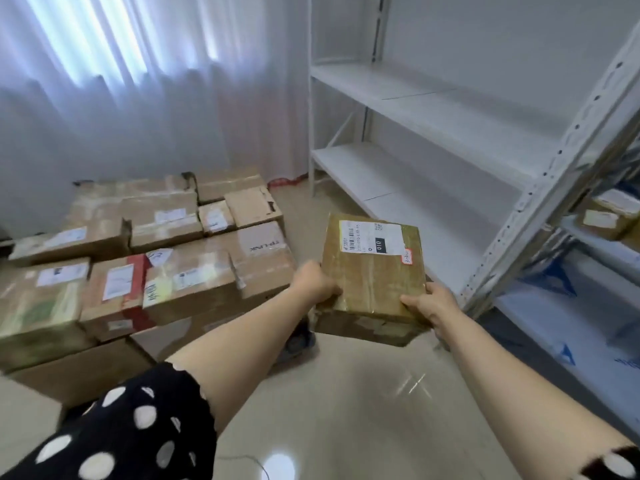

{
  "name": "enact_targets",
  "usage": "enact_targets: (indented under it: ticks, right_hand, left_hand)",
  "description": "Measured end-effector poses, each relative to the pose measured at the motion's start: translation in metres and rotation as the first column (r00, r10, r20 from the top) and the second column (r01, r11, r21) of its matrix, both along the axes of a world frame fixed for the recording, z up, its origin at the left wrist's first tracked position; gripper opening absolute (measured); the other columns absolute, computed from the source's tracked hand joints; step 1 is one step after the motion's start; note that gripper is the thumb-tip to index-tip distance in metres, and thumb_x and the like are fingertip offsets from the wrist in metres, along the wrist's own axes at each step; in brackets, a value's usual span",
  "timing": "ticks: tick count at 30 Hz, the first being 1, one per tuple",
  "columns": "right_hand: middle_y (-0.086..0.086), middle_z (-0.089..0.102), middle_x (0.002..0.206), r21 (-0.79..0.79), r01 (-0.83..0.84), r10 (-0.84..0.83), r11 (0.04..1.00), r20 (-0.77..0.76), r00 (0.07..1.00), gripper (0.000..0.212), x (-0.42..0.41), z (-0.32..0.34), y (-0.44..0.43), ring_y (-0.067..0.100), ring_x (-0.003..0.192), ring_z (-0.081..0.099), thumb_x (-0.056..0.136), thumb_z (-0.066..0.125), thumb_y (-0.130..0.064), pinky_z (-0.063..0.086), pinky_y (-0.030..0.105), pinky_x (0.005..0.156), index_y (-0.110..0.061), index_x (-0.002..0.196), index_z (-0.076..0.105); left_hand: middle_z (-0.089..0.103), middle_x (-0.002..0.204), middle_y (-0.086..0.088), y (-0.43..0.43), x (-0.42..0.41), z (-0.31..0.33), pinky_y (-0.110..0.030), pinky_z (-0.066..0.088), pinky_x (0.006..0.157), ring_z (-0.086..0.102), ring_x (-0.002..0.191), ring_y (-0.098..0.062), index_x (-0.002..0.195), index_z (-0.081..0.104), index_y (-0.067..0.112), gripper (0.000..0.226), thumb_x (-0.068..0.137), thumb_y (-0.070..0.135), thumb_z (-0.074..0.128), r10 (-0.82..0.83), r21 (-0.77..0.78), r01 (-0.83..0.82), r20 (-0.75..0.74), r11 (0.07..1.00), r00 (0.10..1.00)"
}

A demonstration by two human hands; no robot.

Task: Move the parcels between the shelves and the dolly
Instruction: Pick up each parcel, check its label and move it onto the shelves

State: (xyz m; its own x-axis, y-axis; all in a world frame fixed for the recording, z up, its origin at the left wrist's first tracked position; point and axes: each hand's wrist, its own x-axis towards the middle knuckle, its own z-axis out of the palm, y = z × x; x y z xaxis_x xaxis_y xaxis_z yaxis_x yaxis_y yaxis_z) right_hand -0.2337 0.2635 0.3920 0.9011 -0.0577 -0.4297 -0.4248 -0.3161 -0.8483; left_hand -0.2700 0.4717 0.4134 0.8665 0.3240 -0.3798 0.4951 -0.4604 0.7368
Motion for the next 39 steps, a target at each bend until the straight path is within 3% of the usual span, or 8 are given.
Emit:
enact_targets:
  ticks: [9, 12, 16, 21, 24, 27, 32, 39]
  right_hand:
    - [0.006, 0.064, 0.109, 0.091, -0.162, 0.164, 0.983, -0.008, 0.986, 0.041, 0.018, -0.033, 0.200, 0.022, 0.093, 0.060, 0.080, 0.068, 0.002, 0.051, 0.033, 0.080, -0.011, 0.118, 0.060]
    - [0.001, 0.059, 0.111, 0.140, -0.121, 0.131, 0.983, -0.070, 0.989, 0.049, 0.037, -0.040, 0.220, 0.016, 0.082, 0.056, 0.089, 0.056, 0.000, 0.041, 0.026, 0.059, -0.026, 0.130, 0.051]
    - [0.000, 0.061, 0.109, 0.214, -0.029, 0.062, 0.976, -0.147, 0.987, 0.059, 0.088, -0.056, 0.238, 0.024, 0.093, 0.061, 0.093, 0.044, 0.007, 0.053, 0.040, 0.069, -0.029, 0.139, 0.045]
    - [-0.002, 0.062, 0.100, 0.248, -0.074, 0.118, 0.966, -0.165, 0.979, 0.061, 0.174, -0.090, 0.264, 0.022, 0.087, 0.062, 0.092, 0.046, 0.009, 0.051, 0.037, 0.066, -0.027, 0.141, 0.042]
    - [-0.004, 0.062, 0.096, 0.246, -0.118, 0.171, 0.962, -0.202, 0.964, 0.059, 0.226, -0.117, 0.279, 0.016, 0.080, 0.061, 0.093, 0.050, 0.004, 0.047, 0.029, 0.057, -0.028, 0.141, 0.042]
    - [0.001, 0.062, 0.101, 0.193, -0.176, 0.217, 0.965, -0.213, 0.953, 0.055, 0.263, -0.142, 0.294, 0.020, 0.085, 0.060, 0.093, 0.053, -0.001, 0.050, 0.031, 0.060, -0.027, 0.141, 0.043]
    - [0.005, 0.065, 0.110, 0.131, -0.266, 0.290, 0.955, -0.234, 0.928, 0.057, 0.303, -0.194, 0.331, 0.024, 0.096, 0.063, 0.090, 0.055, -0.002, 0.053, 0.044, 0.090, -0.023, 0.142, 0.043]
    - [0.004, 0.058, 0.130, 0.103, -0.304, 0.320, 0.947, -0.225, 0.920, 0.060, 0.322, -0.258, 0.361, 0.023, 0.113, 0.060, 0.090, 0.058, -0.008, 0.048, 0.045, 0.099, -0.023, 0.145, 0.039]
  left_hand:
    - [0.065, 0.097, -0.013, 0.194, -0.023, -0.026, -0.043, 0.058, 0.080, 0.066, 0.087, -0.027, 0.104, 0.058, 0.004, 0.029, 0.078, -0.003, 0.069, 0.175, -0.100, -0.181, -0.069, 0.978, 0.982]
    - [0.065, 0.096, -0.009, 0.215, -0.004, -0.040, -0.036, 0.056, 0.081, 0.064, 0.088, -0.024, 0.105, 0.060, 0.006, 0.028, 0.080, -0.001, 0.070, 0.166, -0.122, -0.174, -0.073, 0.977, 0.983]
    - [0.063, 0.099, -0.003, 0.229, 0.043, -0.059, -0.025, 0.048, 0.072, 0.059, 0.087, -0.017, 0.111, 0.060, 0.009, 0.032, 0.081, 0.003, 0.071, 0.159, -0.141, -0.168, -0.077, 0.976, 0.984]
    - [0.065, 0.104, -0.008, 0.247, 0.116, -0.090, -0.033, 0.055, 0.079, 0.063, 0.095, -0.023, 0.112, 0.059, 0.008, 0.038, 0.078, -0.006, 0.068, 0.172, -0.092, -0.186, -0.138, 0.978, 0.975]
    - [0.059, 0.095, -0.002, 0.256, 0.159, -0.104, -0.024, 0.051, 0.060, 0.057, 0.080, -0.016, 0.115, 0.054, 0.008, 0.043, 0.077, -0.009, 0.065, 0.186, -0.072, -0.202, -0.185, 0.977, 0.965]
    - [0.055, 0.114, -0.004, 0.267, 0.192, -0.122, -0.029, 0.052, 0.078, 0.055, 0.096, -0.020, 0.137, 0.040, 0.010, 0.067, 0.076, -0.006, 0.064, 0.140, -0.040, -0.152, -0.225, 0.988, 0.964]
    - [0.028, 0.151, -0.012, 0.292, 0.222, -0.171, -0.044, 0.043, 0.104, 0.041, 0.129, -0.033, 0.153, 0.007, 0.020, 0.118, 0.065, 0.014, 0.083, 0.073, 0.076, -0.047, -0.402, 0.996, 0.913]
    - [0.016, 0.151, -0.019, 0.313, 0.240, -0.237, -0.039, 0.033, 0.110, 0.026, 0.136, -0.037, 0.152, 0.015, 0.022, 0.094, 0.078, 0.016, 0.073, 0.013, 0.283, 0.136, -0.468, 0.950, 0.884]
